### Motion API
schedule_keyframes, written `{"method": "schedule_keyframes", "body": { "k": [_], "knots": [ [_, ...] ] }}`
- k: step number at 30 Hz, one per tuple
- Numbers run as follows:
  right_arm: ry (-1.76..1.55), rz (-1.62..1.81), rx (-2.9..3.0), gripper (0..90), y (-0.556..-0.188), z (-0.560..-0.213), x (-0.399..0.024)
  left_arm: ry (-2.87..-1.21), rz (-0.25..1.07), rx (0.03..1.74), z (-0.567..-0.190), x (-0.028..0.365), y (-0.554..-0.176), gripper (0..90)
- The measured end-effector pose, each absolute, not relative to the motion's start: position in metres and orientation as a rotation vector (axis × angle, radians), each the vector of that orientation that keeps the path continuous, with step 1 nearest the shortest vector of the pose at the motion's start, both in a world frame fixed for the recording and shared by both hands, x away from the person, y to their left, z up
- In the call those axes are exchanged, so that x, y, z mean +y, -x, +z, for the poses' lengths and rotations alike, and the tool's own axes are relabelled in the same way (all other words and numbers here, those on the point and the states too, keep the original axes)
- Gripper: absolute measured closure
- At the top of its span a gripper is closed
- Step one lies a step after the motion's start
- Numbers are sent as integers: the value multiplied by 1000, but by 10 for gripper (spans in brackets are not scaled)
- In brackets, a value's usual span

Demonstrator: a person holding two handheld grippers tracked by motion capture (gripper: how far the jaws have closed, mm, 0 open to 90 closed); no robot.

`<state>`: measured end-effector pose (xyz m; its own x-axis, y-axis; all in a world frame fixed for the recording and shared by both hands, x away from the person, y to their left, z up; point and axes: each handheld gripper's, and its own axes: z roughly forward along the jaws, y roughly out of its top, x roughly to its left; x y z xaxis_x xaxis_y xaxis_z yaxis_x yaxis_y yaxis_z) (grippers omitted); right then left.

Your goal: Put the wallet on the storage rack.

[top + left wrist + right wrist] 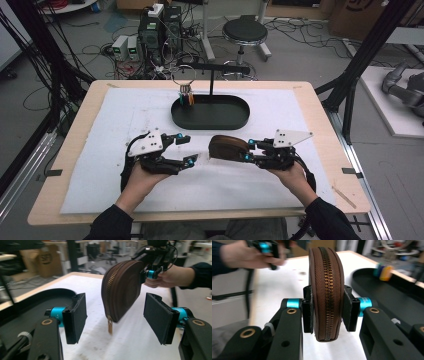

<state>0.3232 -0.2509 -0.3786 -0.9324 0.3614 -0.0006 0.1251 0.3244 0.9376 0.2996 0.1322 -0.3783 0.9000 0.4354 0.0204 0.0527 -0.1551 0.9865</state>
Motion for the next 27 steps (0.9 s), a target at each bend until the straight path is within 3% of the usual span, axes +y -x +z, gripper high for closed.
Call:
{"method": "schedule_keyframes", "body": {
  "k": [14, 27],
  "knots": [
    [-622, 1573, 2192, 682, -348, -369, -237, -1673, 445, 556, -401, 165, -282, 314],
    [-732, 1552, 2131, 681, -390, -371, -207, -1698, 497, 548, -404, 166, -281, 314]
  ]
}}
